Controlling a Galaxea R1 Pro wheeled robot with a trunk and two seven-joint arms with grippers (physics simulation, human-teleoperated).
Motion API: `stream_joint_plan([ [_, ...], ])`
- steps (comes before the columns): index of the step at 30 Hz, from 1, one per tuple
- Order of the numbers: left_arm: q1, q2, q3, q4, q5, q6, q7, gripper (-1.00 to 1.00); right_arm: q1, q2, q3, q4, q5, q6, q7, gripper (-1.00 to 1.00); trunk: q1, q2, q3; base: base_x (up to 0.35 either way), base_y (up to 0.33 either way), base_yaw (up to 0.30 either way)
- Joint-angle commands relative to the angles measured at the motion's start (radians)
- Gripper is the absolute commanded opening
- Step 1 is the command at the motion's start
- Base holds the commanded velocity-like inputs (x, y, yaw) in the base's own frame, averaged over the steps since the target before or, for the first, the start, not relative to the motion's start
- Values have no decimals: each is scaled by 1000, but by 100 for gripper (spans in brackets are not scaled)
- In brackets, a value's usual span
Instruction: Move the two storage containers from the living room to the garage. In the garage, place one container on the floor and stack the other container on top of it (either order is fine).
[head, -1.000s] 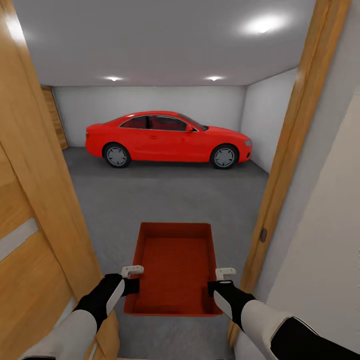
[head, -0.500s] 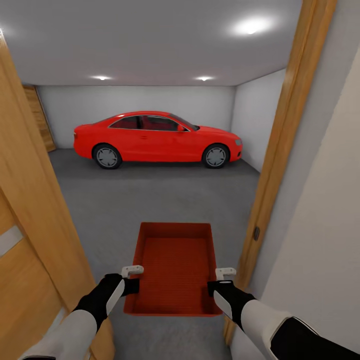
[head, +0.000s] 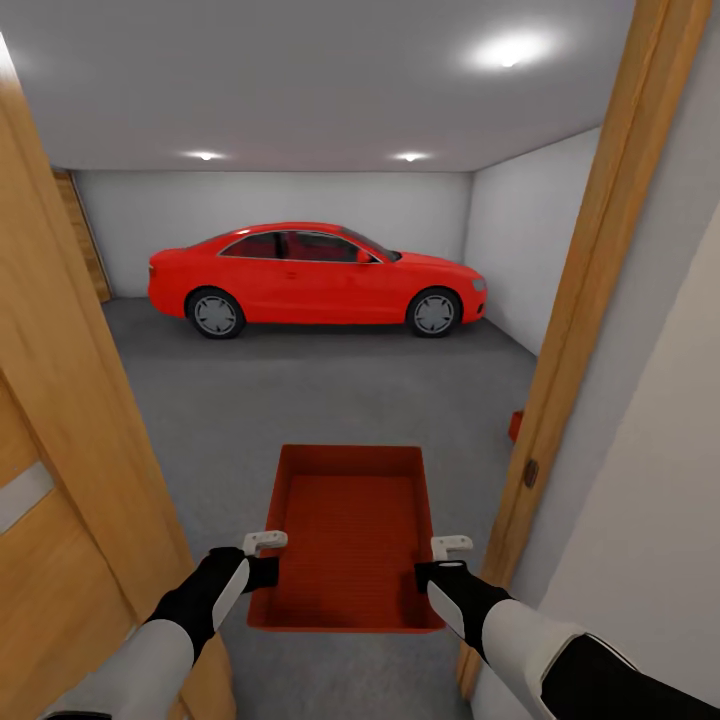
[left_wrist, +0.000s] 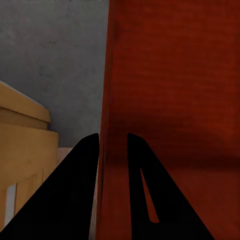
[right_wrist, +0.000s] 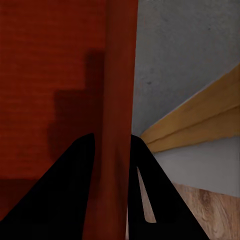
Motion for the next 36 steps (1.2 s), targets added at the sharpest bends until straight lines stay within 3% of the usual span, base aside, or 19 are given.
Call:
stream_joint_plan([
  [1, -1, 1, 2, -4, -38, 7, 14, -100, -1, 0, 18, 2, -2, 7, -9, -100, 1, -2, -2, 1, 1, 0],
  [36, 0, 1, 2, -5, -38, 7, 15, -100, -1, 0, 18, 2, -2, 7, -9, -100, 1, -2, -2, 0, 14, 0],
])
